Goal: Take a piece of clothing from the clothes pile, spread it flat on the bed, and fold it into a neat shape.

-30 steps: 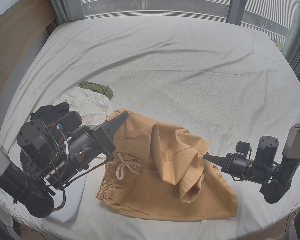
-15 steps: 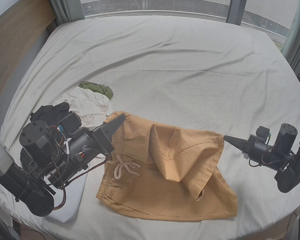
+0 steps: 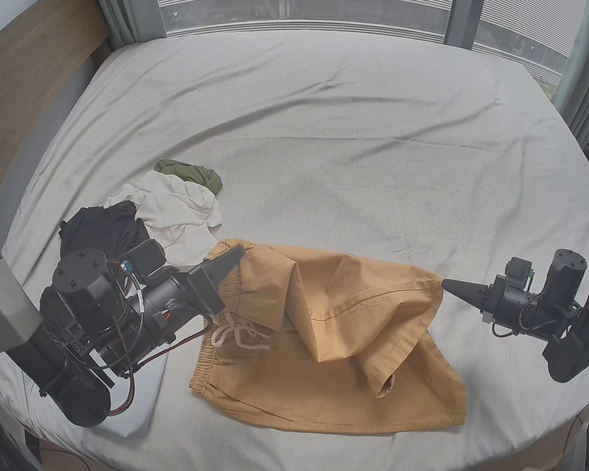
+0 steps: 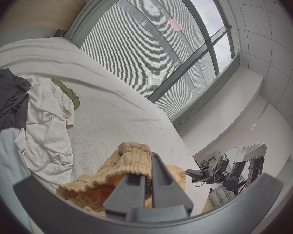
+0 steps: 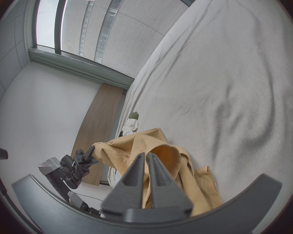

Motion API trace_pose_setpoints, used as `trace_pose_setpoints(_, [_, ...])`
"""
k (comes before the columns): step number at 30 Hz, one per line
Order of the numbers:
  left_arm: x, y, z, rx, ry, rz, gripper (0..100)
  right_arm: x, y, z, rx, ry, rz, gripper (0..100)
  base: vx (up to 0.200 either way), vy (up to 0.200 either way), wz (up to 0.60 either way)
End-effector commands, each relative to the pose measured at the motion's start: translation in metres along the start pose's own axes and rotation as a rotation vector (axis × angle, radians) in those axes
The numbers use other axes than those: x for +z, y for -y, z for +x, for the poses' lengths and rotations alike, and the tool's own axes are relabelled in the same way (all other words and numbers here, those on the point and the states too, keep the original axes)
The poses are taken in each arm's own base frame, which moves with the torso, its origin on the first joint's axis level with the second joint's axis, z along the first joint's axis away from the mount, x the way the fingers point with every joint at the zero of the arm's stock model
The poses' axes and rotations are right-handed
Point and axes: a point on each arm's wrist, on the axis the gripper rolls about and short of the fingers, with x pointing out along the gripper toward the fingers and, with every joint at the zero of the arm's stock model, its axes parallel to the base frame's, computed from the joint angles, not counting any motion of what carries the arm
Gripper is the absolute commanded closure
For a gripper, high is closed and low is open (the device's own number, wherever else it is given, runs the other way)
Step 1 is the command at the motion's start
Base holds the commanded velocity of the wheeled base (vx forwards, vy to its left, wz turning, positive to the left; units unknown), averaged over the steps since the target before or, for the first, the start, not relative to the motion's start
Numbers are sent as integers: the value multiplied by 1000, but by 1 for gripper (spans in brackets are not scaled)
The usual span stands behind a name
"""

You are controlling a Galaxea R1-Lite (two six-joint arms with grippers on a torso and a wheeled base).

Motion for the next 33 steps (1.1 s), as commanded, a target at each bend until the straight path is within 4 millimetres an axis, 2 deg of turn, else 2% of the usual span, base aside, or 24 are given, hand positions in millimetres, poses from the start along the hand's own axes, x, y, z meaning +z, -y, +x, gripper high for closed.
trace_pose_setpoints(1, [0,0,-1,2,-2,-1,100,-6,0,5,3,-25,12,0,0,0,0])
trace_pose_setpoints(8, [0,1,0,-3,1,0,100,-13,9,13,-6,-57,34,0,0,0,0])
trace_pose_setpoints(15, [0,2,-1,-5,0,0,100,-19,2,22,26,-89,27,0,0,0,0])
trace_pose_setpoints(23, [-1,2,-1,-7,-3,-1,100,-22,-2,42,76,-116,-2,0,0,0,0])
trace_pose_setpoints(28, [1,3,-3,-8,3,1,100,-23,-14,46,113,-119,-25,0,0,0,0])
trace_pose_setpoints(29, [2,4,-3,-9,6,1,100,-19,-25,43,142,-106,-48,0,0,0,0])
trace_pose_setpoints(33, [2,4,-4,-7,6,1,100,-17,-38,42,175,-101,-71,0,0,0,0])
